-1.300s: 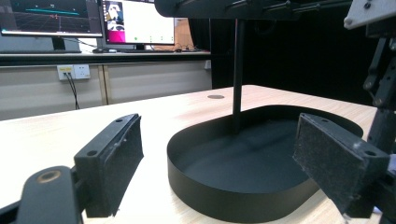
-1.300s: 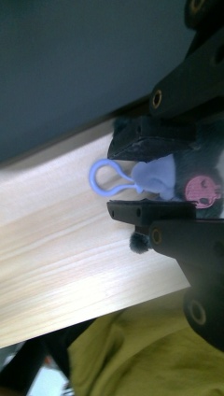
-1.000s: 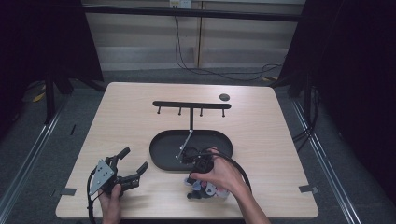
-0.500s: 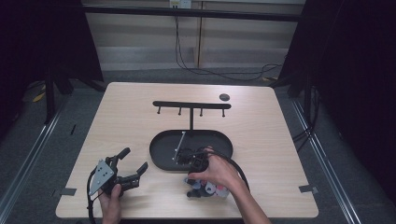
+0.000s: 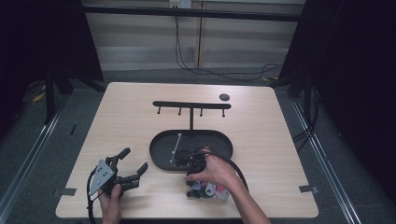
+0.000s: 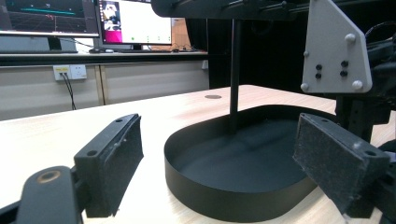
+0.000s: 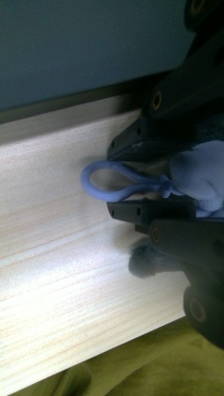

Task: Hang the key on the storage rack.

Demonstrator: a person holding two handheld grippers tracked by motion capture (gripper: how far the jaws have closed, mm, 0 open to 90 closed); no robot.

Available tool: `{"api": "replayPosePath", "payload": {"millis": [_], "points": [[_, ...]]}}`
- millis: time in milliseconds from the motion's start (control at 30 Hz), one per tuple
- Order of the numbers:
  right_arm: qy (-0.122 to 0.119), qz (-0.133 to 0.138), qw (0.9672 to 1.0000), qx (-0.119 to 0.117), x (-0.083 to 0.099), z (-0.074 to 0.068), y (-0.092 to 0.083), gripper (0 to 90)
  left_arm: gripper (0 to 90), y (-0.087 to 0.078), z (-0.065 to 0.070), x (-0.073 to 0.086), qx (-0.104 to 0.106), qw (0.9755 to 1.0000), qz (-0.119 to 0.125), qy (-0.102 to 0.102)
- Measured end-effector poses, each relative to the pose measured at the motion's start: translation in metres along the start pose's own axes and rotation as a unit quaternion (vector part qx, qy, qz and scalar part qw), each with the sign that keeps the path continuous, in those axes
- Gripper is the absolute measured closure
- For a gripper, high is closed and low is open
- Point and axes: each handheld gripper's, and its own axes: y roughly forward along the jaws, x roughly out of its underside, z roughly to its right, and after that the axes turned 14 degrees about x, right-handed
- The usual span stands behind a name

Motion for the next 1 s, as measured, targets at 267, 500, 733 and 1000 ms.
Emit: {"api": "replayPosePath", "payload": {"millis": [267, 500, 733, 1000], "points": [[-0.012, -0.003, 0.9998, 0.013, 0.000, -0.003, 0.000, 86.1, 15.4, 0.000, 0.000, 0.000, 0.000, 1.0000, 0.000, 0.000], [-0.023, -0.017, 0.9993, 0.023, -0.004, -0.008, 0.000, 86.2, 15.4, 0.000, 0.000, 0.000, -0.001, 1.0000, 0.000, 0.000], [-0.007, -0.025, 0.9994, 0.025, -0.005, -0.008, 0.000, 87.3, 15.4, 0.000, 0.000, 0.000, 0.001, 1.0000, 0.000, 0.000], [-0.002, -0.004, 0.9999, 0.015, 0.002, -0.003, -0.018, 87.3, 15.4, 0.000, 0.000, 0.000, 0.000, 1.0000, 0.000, 0.000]]}}
